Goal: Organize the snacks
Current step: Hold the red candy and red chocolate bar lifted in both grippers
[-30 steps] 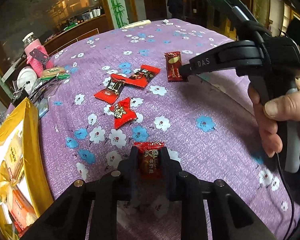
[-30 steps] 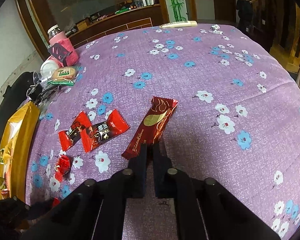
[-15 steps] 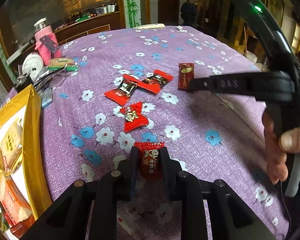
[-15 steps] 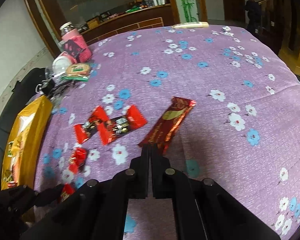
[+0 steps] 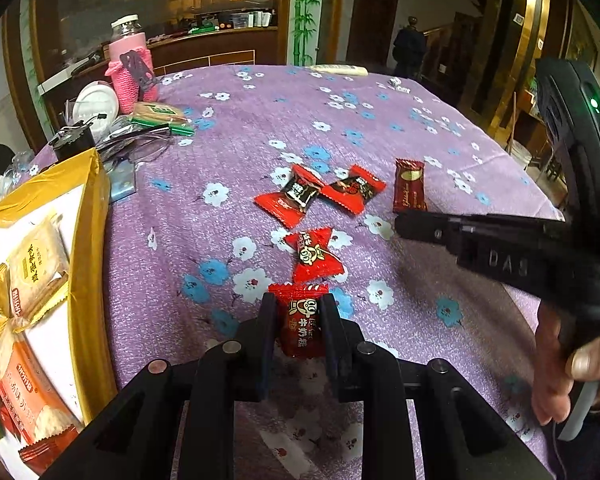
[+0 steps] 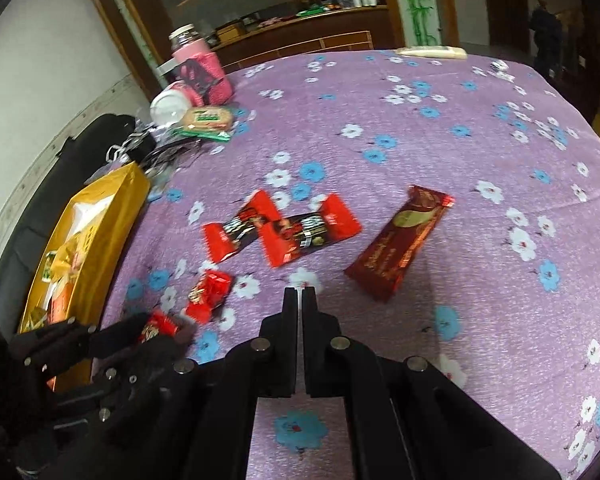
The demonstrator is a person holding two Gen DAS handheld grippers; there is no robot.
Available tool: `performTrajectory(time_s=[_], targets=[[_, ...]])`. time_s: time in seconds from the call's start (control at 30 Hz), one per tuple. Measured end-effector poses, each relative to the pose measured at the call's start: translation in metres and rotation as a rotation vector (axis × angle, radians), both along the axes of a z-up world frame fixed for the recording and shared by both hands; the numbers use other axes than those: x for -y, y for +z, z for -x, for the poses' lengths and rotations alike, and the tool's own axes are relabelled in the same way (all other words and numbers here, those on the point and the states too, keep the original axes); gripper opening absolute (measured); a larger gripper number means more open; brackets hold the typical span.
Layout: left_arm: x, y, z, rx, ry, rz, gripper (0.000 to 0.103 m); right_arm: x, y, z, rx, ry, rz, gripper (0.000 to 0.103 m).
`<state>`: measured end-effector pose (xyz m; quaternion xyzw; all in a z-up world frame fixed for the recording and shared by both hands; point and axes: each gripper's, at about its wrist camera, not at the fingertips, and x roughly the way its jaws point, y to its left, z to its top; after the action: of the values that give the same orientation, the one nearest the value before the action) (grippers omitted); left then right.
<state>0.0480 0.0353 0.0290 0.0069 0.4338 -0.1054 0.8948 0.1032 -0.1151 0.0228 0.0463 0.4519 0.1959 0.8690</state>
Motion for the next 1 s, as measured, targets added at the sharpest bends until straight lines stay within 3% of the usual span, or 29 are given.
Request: performTrajectory(time_s=[0.17,0.23,0.37,0.57,0.73,1.0], targets=[[0.001,-0.002,-0.001,-0.005,0.005,-0.013,0.021,0.026,0.008,-0.006,0.02,-0.106,-0.095,0.004],[0.002,-0.003,-0.002,-0.006,0.006,-0.013,0.021,0.046,0.007,-0.012,0.006,-0.18,-0.143,0.016],[0.001,-0.003,-0.004,-0.01,0.016,-0.01,0.021,0.07,-0.005,-0.025,-0.068,-0.245,-0.277,0.02],[-0.002,-0.002,-0.004,-0.01,0.026,0.004,0.021,0.075,-0.013,-0.033,-0.145,-0.313,-0.323,0.024],[-0.002,-0.002,-0.003,-0.015,0.019,0.014,0.021,0.06,-0.011,-0.057,-0.189,-0.35,-0.185,0.033],[-0.004,-0.001,-0.002,-0.017,0.018,0.032,0.021,0.003,-0.011,-0.066,-0.053,-0.236,0.298,0.032]])
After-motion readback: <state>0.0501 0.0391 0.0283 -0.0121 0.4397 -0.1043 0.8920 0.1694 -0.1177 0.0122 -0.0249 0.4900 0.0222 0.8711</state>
